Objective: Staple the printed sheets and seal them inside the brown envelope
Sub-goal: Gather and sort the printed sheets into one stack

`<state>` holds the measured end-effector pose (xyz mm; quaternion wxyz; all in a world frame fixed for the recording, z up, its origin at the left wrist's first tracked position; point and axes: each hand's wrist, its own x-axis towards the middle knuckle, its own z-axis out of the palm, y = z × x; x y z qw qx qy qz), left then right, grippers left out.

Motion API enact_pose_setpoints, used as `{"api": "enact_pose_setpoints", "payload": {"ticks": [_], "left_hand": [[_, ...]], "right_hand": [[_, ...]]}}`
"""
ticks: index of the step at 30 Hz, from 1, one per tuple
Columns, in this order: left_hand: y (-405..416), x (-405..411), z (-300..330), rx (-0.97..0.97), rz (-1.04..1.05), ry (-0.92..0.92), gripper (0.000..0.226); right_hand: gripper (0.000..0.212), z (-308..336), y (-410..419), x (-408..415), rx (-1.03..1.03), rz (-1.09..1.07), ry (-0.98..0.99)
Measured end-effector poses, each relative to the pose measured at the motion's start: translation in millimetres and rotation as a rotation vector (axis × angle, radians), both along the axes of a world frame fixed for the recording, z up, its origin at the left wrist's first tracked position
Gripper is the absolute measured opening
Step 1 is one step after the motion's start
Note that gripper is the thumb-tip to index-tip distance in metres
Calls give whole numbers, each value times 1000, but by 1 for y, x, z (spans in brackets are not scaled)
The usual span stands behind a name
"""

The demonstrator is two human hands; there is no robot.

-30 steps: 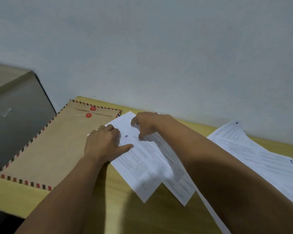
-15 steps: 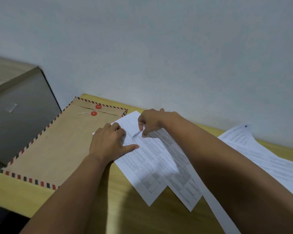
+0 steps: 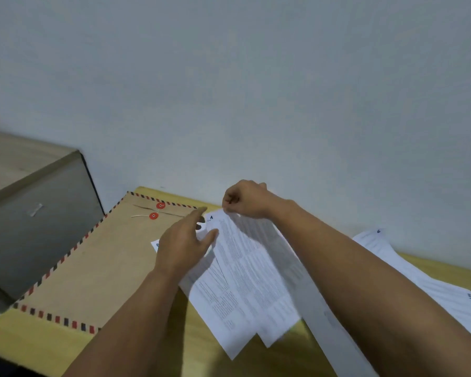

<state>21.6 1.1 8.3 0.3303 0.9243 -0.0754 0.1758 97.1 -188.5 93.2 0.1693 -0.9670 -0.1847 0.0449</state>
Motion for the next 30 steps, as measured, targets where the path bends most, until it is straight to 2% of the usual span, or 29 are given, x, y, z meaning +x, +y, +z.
{"api": "enact_pose_setpoints", "payload": {"ticks": [3, 6, 10, 16, 23, 30], "left_hand": [[-12, 1, 34, -270, -13, 10, 46], [-20, 1, 72, -368, -12, -33, 38], [-27, -3, 117, -342, -48, -120, 34], [-30, -21, 155, -172, -107, -256, 39], [-18, -42, 140, 44, -148, -313, 42], [9, -47, 71, 156, -135, -186, 51]], "right_hand": [[7, 42, -16, -10, 167, -58, -69], [12, 73, -33, -25, 428, -108, -126], [4, 102, -49, -51, 712, -233, -190], [15, 118, -60, -94, 1030, -378, -152], [19, 86, -45, -136, 1239, -488, 62], [19, 17, -22, -128, 1115, -496, 192]]}}
